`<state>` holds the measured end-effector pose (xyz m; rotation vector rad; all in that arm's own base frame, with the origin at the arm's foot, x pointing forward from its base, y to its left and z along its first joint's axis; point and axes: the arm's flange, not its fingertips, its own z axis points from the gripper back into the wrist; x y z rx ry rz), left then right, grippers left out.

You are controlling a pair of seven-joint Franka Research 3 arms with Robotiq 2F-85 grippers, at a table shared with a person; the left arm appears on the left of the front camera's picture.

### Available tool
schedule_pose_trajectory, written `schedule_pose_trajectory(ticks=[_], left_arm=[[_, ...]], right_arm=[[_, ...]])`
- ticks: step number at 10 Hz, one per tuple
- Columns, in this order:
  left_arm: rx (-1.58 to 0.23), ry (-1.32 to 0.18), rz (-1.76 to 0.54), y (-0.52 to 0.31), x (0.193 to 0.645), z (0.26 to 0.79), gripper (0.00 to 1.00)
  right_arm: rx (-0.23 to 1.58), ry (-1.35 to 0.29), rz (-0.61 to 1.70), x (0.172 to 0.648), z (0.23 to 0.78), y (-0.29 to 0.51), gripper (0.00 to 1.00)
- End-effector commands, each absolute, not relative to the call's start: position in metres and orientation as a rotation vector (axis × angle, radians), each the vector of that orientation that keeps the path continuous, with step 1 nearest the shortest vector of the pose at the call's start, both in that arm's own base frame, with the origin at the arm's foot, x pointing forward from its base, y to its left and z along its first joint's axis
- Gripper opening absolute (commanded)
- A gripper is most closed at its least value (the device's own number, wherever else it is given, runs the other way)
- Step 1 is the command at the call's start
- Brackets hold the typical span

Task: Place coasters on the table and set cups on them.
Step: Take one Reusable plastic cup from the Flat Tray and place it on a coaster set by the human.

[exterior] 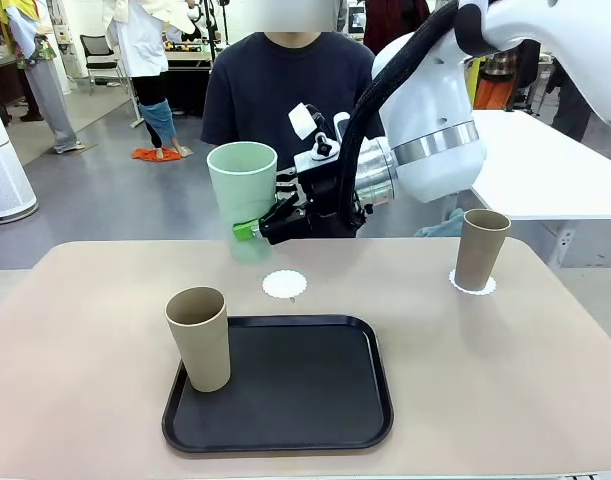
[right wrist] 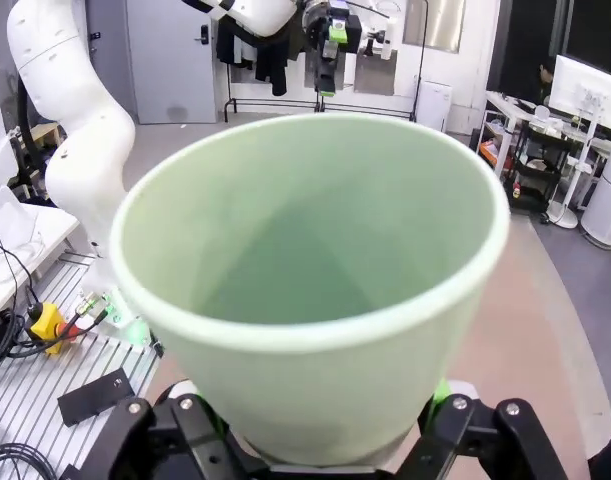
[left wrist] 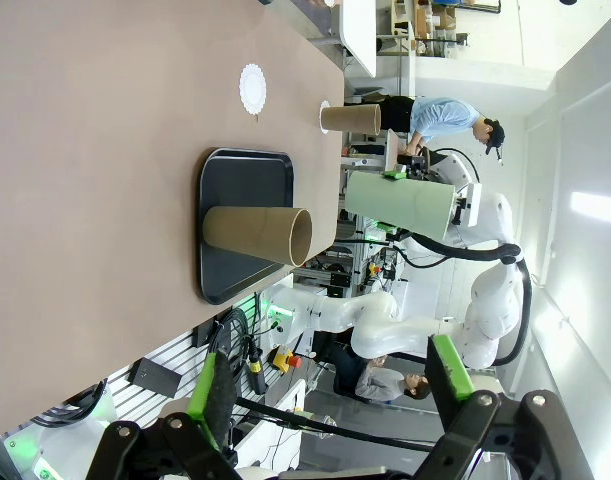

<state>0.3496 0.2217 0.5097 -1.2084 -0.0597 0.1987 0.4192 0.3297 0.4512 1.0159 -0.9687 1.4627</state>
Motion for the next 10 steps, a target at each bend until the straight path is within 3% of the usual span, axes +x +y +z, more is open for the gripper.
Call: schedule_pose_trajectory(ticks=[1,10], left_arm=[[-1.214,-0.081,0.203,0.222,0.350,0.511,1.00],[-1.214,-0.081,0.203,0.222,0.350,0.511,1.00]], right_arm=[[1.008,-0.940,1.417,0.424,0.427,0.323,0.79],[0.959,-0.969,1.387,0.547,0.367,0.315,0.79]])
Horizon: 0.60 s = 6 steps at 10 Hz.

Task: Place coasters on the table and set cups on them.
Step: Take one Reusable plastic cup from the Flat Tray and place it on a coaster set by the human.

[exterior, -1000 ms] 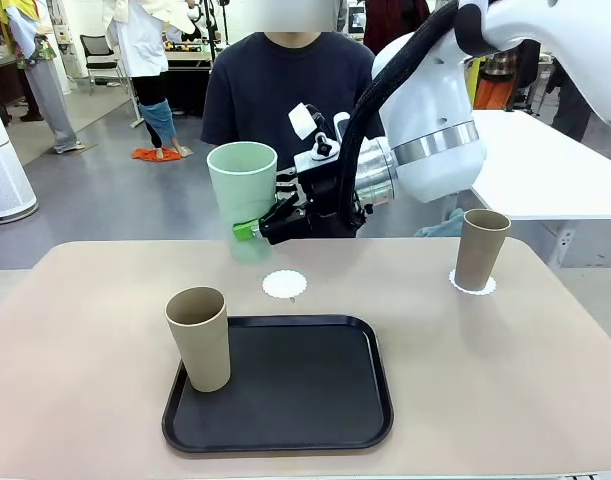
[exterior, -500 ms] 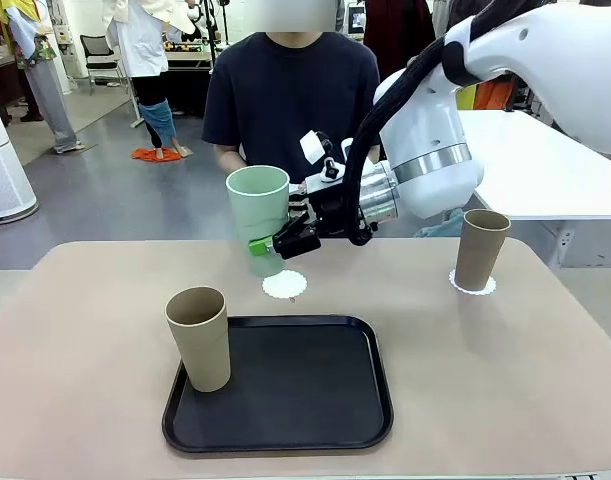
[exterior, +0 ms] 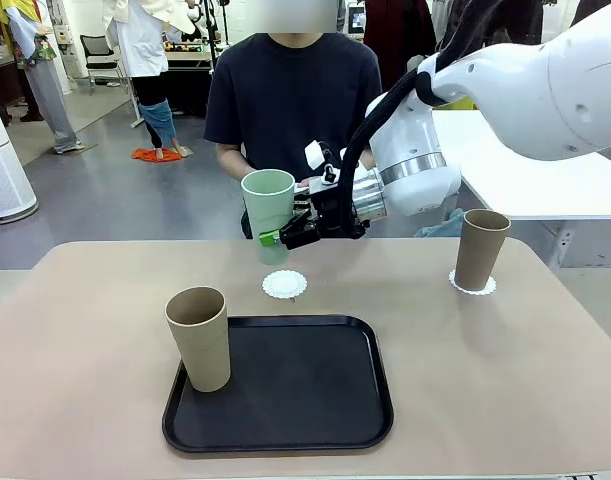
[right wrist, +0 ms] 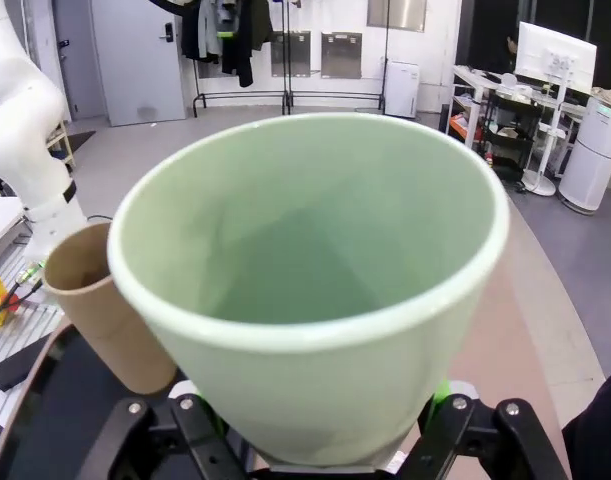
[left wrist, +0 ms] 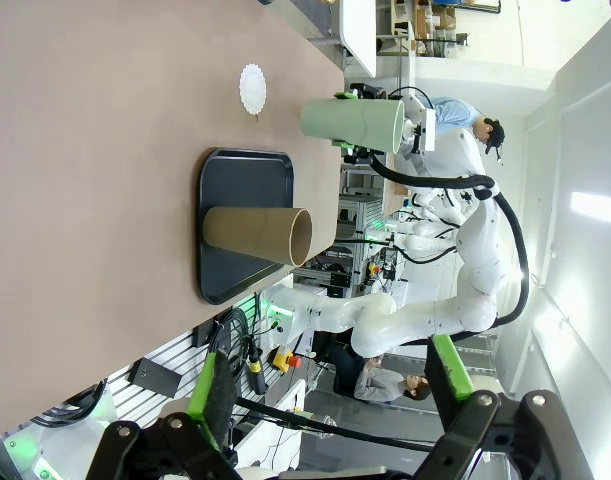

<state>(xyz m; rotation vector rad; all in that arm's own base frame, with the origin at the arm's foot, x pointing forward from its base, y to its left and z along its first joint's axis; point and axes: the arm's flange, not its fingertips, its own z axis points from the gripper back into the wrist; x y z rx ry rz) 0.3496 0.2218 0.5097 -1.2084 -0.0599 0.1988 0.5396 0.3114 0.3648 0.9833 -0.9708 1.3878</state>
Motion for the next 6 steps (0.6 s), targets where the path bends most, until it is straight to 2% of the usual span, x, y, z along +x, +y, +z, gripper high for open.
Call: schedule_pose_trajectory(ticks=[1,3,6], left_arm=[[-1.214,-0.081,0.203,0.2219,0.3501,0.5112,1.00],[-1.214,-0.081,0.203,0.2219,0.3501,0.5112,1.00],[-1.214,-0.081,0.203,0.2219,0.3501,0.5112,1.00]], right_arm=[[0.953,-0.968,1.385,0.5533,0.3649,0.3143,0.79],[0.915,-0.929,1.350,0.5503,0.3588,0.3174,0.79],[0.965,-0.976,1.380,0.5512,0.3615,0.3078,0.79]])
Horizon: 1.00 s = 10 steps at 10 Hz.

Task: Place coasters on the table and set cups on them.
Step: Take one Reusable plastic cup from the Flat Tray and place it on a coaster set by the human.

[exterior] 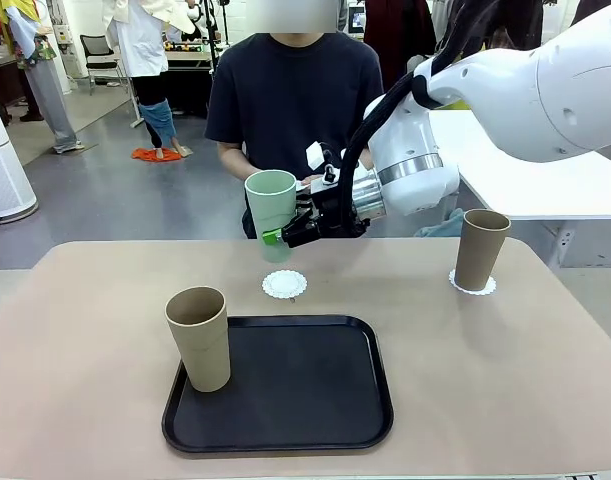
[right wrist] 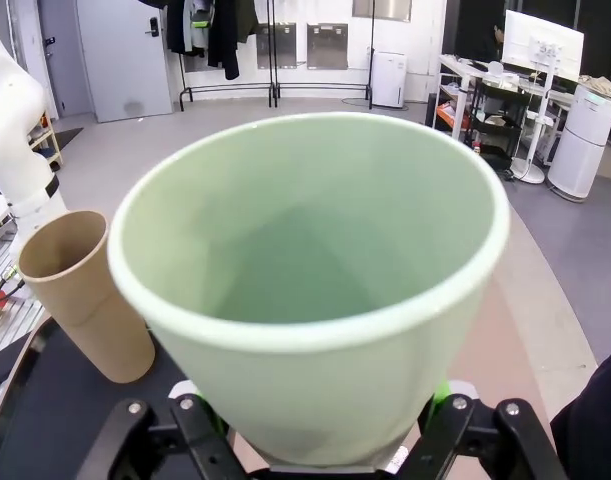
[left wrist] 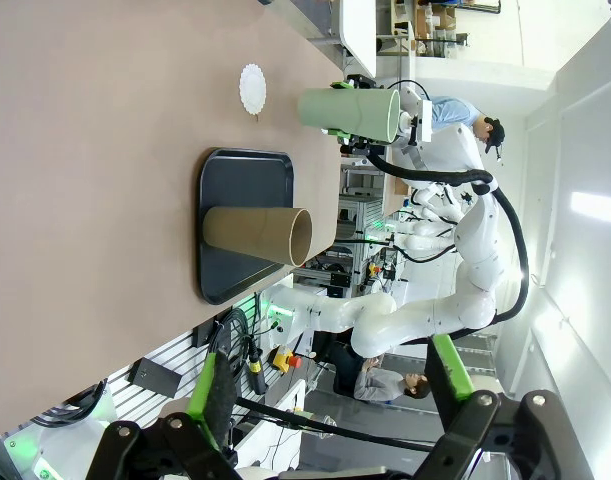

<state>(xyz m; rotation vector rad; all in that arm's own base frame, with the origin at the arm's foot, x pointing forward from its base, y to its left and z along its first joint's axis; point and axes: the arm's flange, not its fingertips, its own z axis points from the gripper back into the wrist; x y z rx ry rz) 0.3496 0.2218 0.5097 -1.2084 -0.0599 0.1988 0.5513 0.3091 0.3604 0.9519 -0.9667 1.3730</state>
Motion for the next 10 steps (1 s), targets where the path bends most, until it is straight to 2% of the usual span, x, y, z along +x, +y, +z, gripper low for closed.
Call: schedule_pose_trajectory(ticks=[1,3,6,10], left_arm=[[-1.214,-0.081,0.203,0.222,0.350,0.511,1.00],[-1.214,-0.081,0.203,0.222,0.350,0.511,1.00],[-1.214,-0.081,0.203,0.222,0.350,0.511,1.00],[-1.214,-0.081,0.203,0.222,0.350,0.511,1.00]], right_arm=[[0.965,-0.976,1.380,0.551,0.362,0.308,0.79],[0.953,-0.967,1.373,0.551,0.360,0.309,0.83],[1.034,-0.994,1.345,0.591,0.362,0.303,0.83],[1.066,-0.956,1.328,0.603,0.343,0.300,0.83]])
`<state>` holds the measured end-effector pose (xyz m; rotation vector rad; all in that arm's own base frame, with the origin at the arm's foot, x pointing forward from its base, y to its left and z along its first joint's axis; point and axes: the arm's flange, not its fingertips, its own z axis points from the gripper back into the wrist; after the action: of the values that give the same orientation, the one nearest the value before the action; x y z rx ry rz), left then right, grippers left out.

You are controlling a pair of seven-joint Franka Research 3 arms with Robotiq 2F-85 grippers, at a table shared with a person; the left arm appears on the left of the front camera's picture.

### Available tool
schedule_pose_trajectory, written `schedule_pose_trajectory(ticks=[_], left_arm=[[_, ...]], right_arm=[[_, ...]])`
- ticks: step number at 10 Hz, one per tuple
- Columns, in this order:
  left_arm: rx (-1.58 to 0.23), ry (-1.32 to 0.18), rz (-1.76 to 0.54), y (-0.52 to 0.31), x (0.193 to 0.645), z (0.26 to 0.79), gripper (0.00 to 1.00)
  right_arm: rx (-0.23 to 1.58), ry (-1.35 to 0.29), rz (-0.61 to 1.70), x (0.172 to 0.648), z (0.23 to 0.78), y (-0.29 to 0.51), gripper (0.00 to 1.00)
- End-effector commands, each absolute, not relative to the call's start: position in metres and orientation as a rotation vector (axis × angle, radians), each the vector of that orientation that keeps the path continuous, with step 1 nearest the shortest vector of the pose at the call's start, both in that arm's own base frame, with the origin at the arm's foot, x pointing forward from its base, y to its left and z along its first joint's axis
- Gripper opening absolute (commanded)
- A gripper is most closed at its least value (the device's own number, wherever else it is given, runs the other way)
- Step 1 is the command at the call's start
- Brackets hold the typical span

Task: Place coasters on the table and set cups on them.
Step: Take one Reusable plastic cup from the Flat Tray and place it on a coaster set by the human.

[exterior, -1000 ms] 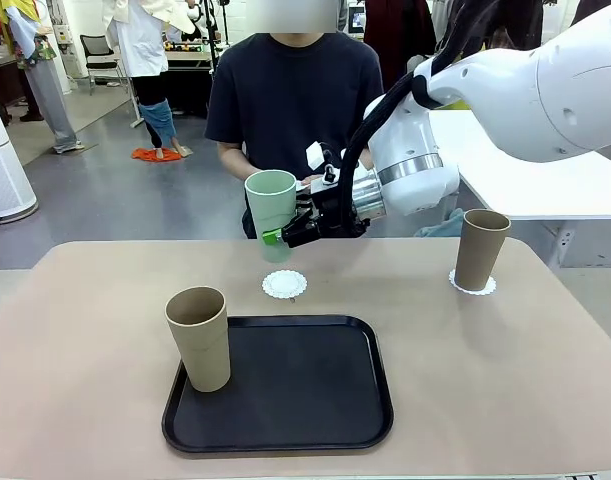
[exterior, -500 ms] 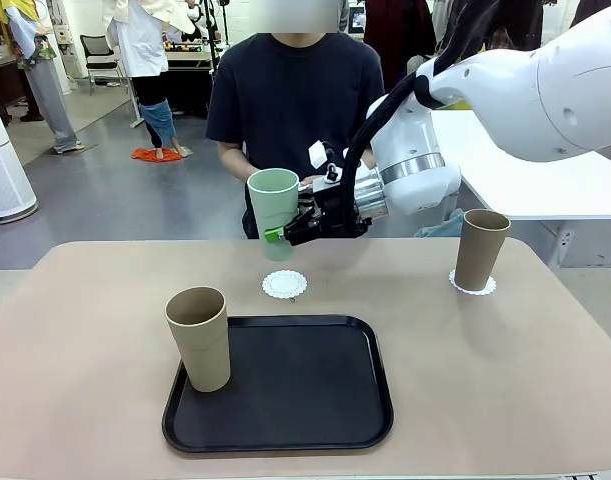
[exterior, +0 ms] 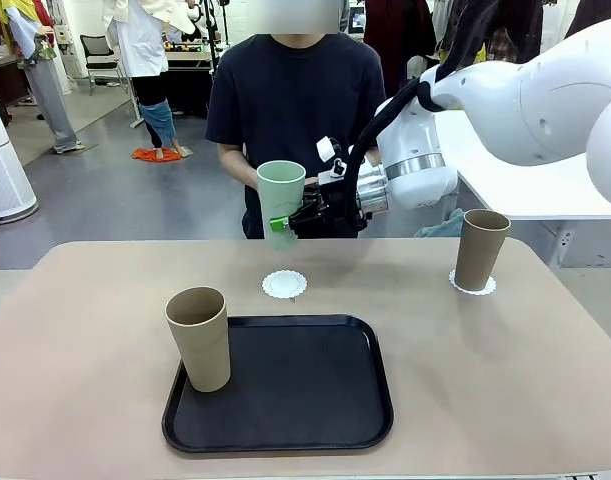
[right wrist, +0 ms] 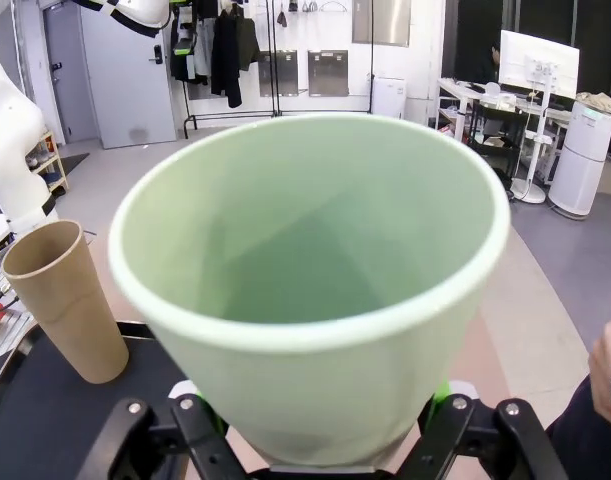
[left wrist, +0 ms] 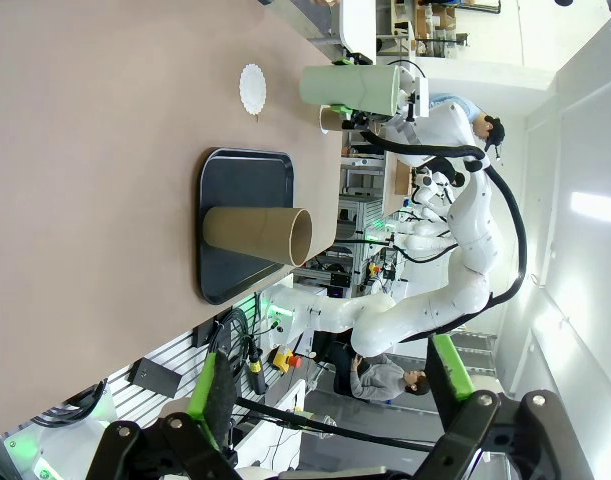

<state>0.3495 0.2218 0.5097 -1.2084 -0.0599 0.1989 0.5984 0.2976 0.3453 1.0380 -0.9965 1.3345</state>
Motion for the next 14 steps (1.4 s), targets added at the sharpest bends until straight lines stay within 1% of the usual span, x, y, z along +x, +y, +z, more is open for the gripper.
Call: schedule_pose_trajectory(ticks=[1,6,14], left_arm=[[-1.214,-0.081,0.203,0.222,0.350,0.511,1.00],[-1.214,-0.081,0.203,0.222,0.350,0.511,1.00],[-1.214,-0.081,0.203,0.222,0.350,0.511,1.00]], right_arm=[[1.057,-0.952,1.327,0.607,0.341,0.299,0.83],[1.042,-0.890,1.326,0.603,0.312,0.291,0.83],[1.068,-0.856,1.358,0.598,0.280,0.301,0.83]])
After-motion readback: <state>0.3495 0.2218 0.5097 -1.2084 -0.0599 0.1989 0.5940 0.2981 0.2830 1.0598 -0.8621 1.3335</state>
